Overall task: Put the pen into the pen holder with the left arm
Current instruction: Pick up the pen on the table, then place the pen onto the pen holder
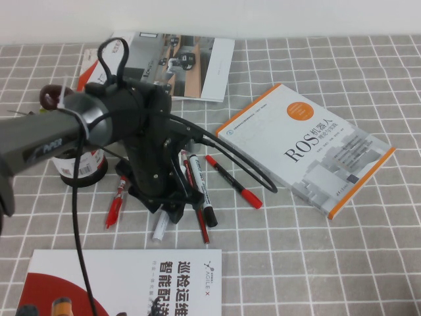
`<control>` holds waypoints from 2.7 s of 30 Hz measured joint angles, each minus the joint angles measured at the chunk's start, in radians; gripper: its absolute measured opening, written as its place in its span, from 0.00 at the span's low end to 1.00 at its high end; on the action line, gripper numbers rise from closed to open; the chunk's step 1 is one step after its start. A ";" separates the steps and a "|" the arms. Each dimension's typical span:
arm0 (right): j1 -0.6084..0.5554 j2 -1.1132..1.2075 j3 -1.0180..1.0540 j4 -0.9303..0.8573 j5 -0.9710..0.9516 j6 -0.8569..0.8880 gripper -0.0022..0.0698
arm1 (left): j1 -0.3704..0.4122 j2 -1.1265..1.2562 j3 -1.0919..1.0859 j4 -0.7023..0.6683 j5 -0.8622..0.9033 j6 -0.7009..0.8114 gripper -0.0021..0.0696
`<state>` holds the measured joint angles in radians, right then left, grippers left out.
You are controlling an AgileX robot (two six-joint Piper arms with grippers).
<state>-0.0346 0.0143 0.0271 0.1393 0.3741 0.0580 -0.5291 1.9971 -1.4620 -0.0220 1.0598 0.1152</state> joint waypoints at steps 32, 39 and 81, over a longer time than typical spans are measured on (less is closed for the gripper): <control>0.000 0.000 0.000 0.000 0.000 0.000 0.01 | 0.000 -0.029 -0.002 0.053 -0.058 -0.003 0.18; 0.000 0.000 0.000 0.000 0.000 0.000 0.01 | 0.000 -0.315 0.103 0.051 -0.205 -0.008 0.18; 0.000 0.000 0.000 0.000 0.000 0.000 0.01 | 0.298 -0.525 0.954 -0.108 -1.973 -0.049 0.18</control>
<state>-0.0346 0.0143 0.0271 0.1393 0.3741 0.0580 -0.2312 1.4725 -0.5084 -0.1304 -0.9131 0.0666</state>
